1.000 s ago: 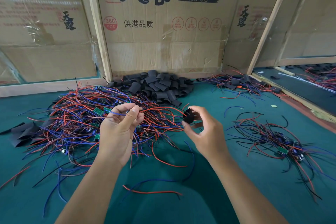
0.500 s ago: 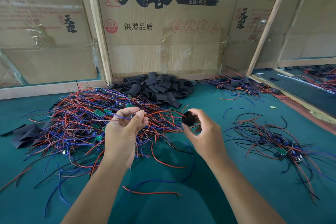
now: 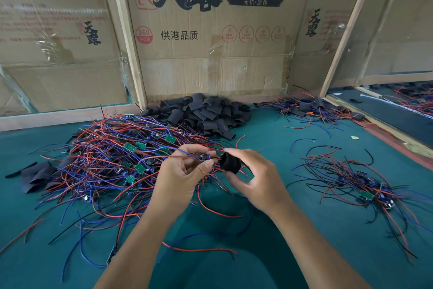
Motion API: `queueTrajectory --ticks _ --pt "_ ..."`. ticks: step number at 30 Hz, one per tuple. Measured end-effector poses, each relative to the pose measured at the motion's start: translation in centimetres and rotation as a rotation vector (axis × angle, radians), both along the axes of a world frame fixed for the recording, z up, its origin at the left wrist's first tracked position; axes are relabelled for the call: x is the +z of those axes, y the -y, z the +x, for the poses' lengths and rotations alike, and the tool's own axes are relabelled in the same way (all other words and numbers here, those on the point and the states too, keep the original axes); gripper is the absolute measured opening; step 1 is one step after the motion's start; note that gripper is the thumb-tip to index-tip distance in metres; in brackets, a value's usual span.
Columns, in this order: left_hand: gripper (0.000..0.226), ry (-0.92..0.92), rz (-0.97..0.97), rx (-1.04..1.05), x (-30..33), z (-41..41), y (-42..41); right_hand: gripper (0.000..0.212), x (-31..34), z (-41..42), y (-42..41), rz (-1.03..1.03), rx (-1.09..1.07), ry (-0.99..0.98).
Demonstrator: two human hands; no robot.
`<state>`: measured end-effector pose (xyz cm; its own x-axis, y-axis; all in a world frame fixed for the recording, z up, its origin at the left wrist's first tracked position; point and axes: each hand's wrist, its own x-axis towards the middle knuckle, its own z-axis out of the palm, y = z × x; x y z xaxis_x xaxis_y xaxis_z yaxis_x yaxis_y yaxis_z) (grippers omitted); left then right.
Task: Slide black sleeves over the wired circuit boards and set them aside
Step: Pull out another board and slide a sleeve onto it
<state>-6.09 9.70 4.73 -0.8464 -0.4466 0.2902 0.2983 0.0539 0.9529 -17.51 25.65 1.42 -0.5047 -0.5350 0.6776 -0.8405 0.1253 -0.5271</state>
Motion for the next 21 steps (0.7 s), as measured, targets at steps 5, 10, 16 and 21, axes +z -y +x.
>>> queueTrajectory --ticks 5,10,16,21 --pt "0.012 0.009 -0.206 0.079 -0.31 0.14 0.08 0.042 0.39 0.54 0.27 -0.021 0.107 0.113" --pt "0.019 0.033 -0.112 0.008 -0.76 -0.11 -0.14 0.042 0.28 0.29 0.13 0.048 0.139 0.17" --pt "0.02 0.026 -0.042 0.018 -0.64 -0.05 -0.09 0.043 0.24 -0.11 -0.17 0.061 0.11 0.161" --pt "0.019 0.03 -0.073 0.056 -0.72 -0.1 -0.16 0.039 0.16 -0.23 -0.26 0.092 0.123 0.138"
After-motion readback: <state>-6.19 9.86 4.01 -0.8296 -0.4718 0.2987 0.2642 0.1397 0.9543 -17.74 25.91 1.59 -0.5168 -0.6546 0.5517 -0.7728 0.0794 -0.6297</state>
